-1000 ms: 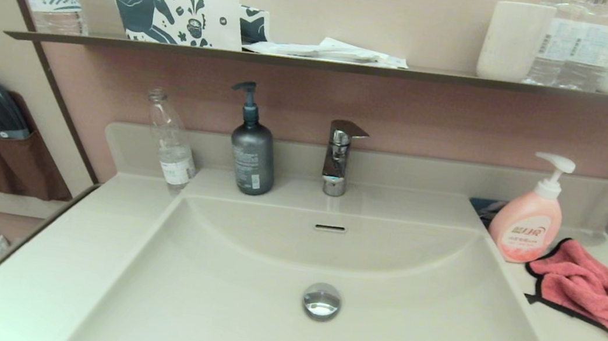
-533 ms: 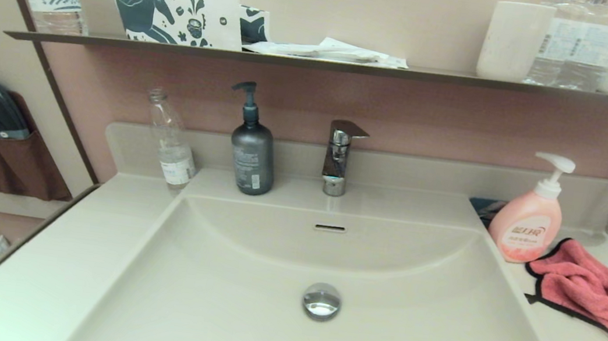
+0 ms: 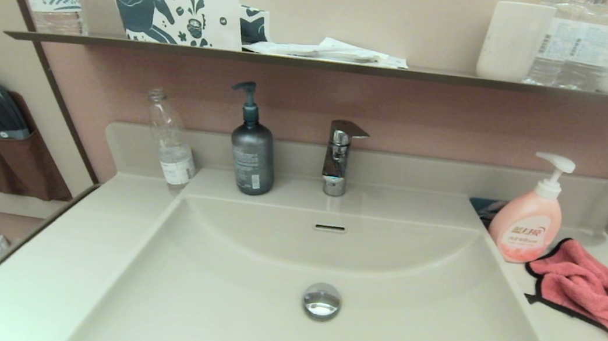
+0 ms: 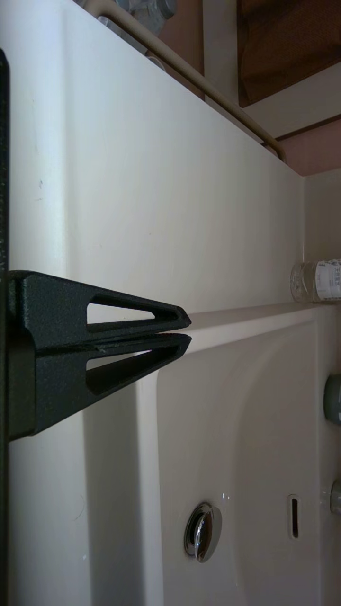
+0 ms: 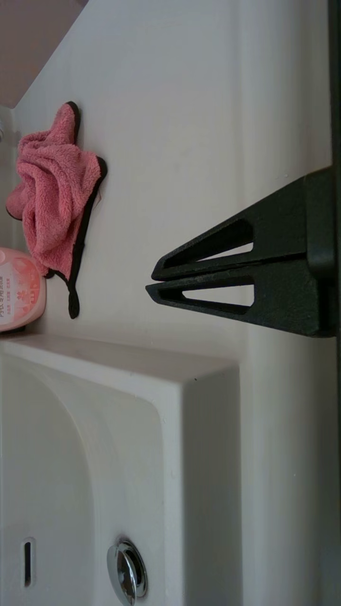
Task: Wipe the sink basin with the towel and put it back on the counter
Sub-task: Pick up the cloth
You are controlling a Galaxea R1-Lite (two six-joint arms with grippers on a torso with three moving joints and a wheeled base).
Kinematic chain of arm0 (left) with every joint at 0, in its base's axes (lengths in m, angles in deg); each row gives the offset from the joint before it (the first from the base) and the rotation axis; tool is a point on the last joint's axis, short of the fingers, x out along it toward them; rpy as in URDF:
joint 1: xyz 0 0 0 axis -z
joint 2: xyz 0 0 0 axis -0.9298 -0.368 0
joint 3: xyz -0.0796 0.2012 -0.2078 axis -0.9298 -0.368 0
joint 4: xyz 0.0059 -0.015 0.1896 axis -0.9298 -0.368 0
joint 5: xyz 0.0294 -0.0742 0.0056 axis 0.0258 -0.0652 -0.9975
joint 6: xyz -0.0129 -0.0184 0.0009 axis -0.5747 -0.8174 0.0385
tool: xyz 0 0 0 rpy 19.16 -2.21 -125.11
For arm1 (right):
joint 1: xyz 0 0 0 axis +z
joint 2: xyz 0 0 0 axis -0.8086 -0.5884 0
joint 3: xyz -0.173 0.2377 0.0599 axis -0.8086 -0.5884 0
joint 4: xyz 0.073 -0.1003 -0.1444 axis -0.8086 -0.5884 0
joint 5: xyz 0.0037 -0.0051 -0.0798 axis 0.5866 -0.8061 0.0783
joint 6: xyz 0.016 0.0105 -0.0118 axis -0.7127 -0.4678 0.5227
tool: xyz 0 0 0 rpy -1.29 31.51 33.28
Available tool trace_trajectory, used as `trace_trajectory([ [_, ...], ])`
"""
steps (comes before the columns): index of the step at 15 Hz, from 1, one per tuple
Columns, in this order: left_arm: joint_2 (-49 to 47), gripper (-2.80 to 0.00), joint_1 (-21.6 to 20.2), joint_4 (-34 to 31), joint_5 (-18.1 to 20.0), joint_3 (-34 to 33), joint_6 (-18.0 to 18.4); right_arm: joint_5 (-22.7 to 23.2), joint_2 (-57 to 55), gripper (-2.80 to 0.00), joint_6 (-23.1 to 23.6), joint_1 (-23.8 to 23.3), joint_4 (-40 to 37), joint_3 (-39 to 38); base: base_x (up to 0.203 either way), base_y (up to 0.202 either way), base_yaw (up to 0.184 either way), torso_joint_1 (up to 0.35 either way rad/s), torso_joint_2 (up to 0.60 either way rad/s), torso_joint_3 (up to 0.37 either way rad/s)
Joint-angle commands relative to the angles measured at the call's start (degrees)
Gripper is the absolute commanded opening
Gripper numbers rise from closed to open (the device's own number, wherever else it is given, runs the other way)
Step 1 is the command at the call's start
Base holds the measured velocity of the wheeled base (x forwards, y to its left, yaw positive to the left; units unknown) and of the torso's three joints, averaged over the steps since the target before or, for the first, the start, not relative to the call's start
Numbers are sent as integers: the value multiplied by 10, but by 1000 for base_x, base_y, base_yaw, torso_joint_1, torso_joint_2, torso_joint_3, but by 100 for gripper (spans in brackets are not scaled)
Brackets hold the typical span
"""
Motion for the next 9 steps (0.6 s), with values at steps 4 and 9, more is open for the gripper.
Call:
trace_trajectory([
  [4, -1, -280, 0, 0, 0, 0, 0, -1, -1, -280, 1, 0, -3, 1, 0, 0, 0, 0, 0, 0],
  [9, -1, -280, 0, 0, 0, 0, 0, 5, -3, -280, 20, 1, -6, 22, 0, 0, 0, 0, 0, 0],
])
